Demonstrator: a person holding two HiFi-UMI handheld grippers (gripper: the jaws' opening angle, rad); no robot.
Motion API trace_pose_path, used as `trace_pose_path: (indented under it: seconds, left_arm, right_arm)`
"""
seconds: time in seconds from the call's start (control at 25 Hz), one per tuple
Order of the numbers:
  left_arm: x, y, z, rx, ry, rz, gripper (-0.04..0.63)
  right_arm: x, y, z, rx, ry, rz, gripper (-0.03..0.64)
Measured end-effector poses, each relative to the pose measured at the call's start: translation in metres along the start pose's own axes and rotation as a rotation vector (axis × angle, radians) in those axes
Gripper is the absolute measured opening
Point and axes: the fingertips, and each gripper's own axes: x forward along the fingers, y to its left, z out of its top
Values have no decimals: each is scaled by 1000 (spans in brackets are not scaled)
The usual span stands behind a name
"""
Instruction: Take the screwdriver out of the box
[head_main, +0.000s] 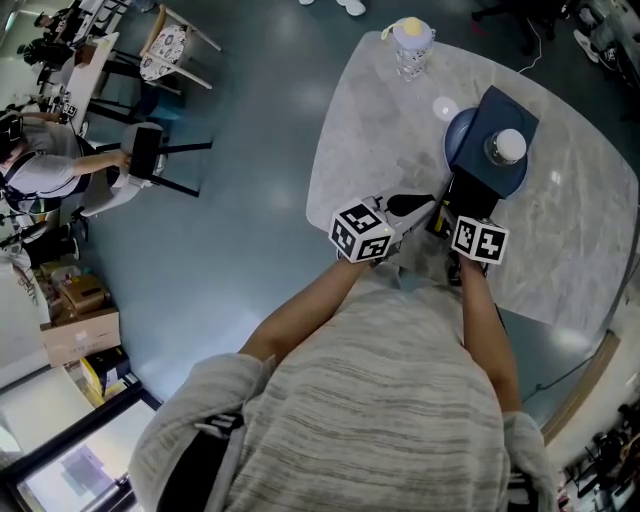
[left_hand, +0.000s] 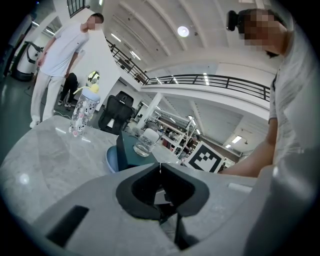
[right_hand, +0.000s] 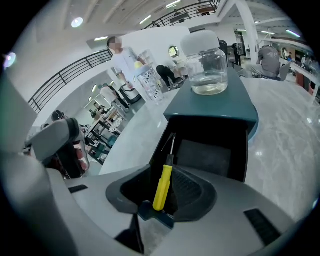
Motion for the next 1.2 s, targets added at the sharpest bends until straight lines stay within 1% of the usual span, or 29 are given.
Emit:
trace_pose_path:
  seconds: [0.16,0.64,0.92,1.0,1.2]
  left_arm:
    - [-4,1,0,-2,-2,7,17]
    - [-7,7,-1,-11,-3,21,17]
    - [-3,5,1,-8,-3,13,17]
    - [-2,4,2,-6,-2,9,17]
    - [0,3,3,0,3,4,17]
  right_arm:
    - [6,-6,-3,18,32,-27,112]
    - [26,-14,-12,40,143,-61,112]
    - [28,-19,-14,27,190,-96,109]
    - [28,-22,-14,25,200,-116,74]
    - [27,-22,-13,33,189,-121,67]
